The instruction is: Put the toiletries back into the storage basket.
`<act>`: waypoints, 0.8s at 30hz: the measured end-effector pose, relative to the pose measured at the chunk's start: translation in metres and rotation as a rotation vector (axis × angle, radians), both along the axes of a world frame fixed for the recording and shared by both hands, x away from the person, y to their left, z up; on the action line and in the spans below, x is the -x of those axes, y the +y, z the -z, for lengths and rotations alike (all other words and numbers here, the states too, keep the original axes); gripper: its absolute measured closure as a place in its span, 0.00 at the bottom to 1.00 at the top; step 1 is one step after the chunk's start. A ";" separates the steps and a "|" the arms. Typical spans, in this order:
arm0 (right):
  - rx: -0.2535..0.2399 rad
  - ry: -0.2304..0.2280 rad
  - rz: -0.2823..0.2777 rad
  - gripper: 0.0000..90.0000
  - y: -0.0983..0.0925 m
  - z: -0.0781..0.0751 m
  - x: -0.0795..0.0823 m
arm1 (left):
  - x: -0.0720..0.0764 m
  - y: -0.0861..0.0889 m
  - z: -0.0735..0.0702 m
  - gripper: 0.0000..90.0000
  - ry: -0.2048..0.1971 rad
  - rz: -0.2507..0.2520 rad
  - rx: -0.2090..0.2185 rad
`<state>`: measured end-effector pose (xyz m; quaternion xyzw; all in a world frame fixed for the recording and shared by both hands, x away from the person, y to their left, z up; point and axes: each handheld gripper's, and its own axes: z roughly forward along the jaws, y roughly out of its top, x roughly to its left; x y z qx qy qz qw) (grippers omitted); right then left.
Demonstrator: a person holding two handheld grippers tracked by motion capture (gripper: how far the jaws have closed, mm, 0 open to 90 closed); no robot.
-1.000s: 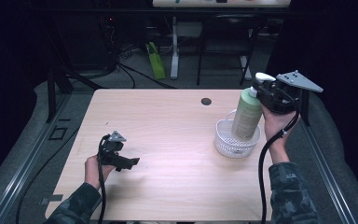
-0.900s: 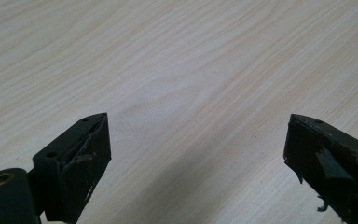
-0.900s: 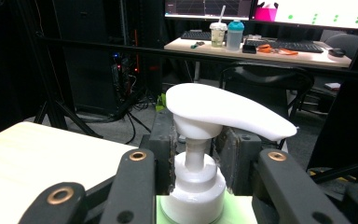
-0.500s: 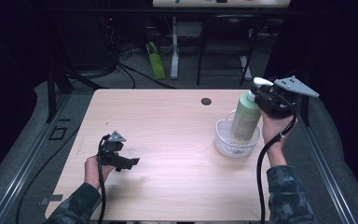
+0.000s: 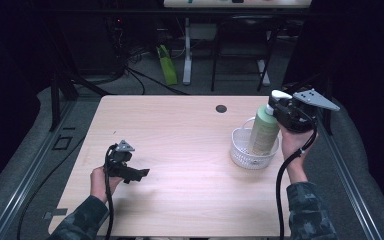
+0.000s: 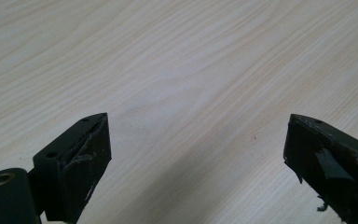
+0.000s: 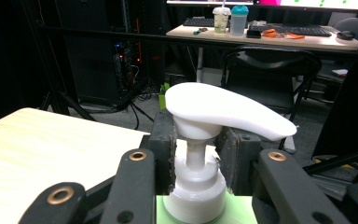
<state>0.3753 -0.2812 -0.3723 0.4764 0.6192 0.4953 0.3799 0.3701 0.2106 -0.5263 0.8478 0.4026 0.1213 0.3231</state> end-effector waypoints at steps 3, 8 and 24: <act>0.000 0.003 -0.001 0.76 -0.001 0.003 0.000 | 0.000 0.000 0.000 0.08 0.000 0.001 -0.002; 0.000 -0.002 -0.001 0.76 -0.002 0.009 0.000 | 0.001 0.000 -0.001 0.08 -0.004 0.003 -0.004; 0.005 -0.006 -0.028 0.76 0.006 0.022 -0.004 | 0.001 0.000 -0.002 0.08 -0.011 0.001 -0.002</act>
